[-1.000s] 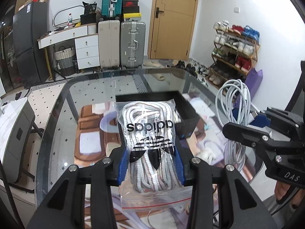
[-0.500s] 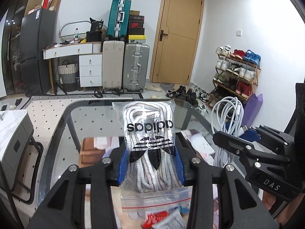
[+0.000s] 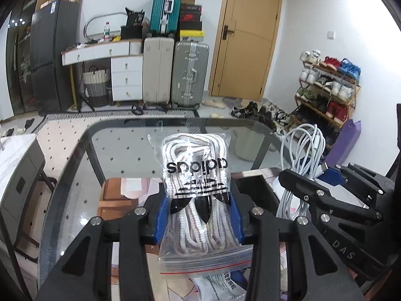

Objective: Organize soft objects
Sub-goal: 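Lower the Adidas bag into the box with the left tool while the right tool lowers the coil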

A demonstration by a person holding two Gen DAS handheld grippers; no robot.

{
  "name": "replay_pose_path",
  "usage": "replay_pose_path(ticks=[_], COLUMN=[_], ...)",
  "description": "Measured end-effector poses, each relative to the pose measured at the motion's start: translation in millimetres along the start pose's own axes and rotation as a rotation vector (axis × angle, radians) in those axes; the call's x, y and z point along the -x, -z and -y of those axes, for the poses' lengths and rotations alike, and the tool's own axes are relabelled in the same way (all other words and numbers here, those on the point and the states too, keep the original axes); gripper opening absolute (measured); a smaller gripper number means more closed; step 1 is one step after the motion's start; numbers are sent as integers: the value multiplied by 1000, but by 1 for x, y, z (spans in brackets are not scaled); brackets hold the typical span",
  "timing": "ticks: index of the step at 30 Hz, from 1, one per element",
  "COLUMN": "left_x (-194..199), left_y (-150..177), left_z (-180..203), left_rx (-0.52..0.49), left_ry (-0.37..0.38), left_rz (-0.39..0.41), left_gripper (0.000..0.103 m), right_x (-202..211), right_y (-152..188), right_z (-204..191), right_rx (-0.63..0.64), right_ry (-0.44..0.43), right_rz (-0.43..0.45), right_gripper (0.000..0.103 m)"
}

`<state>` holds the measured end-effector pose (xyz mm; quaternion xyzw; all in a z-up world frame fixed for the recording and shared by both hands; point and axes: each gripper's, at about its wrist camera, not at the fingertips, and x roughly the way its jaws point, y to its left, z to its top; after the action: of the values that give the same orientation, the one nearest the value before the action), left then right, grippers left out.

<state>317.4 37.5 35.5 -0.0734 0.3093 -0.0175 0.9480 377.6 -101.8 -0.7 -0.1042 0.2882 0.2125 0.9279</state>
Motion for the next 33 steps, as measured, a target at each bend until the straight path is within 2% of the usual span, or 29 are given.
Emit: replay_pose_path(ticks=[2, 4, 13, 16, 21, 27, 33], left_x=[-9, -18, -45, -52, -55, -59, -61], left_y=[2, 3, 15, 20, 21, 22, 23], left_z=[3, 2, -2, -2, 6, 2, 2], left_rx=[-4, 10, 25, 28, -18, 2, 21], left_ry=[-24, -16, -32, -34, -50, -21, 3], left_rz=[-17, -41, -119, -138, -148, -191, -210], left_gripper=[40, 40, 40, 40, 40, 41, 45], right_x=[-13, -24, -61, -70, -76, -75, -71], right_y=[1, 4, 16, 20, 25, 30, 31], right_z=[0, 1, 4, 1, -2, 3, 5], right_rx=[7, 19, 37, 33, 28, 8, 5], right_ry=[4, 9, 17, -7, -18, -30, -39], right_rz=[-41, -66, -135, -162, -184, -195, -196], right_gripper=[36, 36, 36, 36, 36, 36, 40])
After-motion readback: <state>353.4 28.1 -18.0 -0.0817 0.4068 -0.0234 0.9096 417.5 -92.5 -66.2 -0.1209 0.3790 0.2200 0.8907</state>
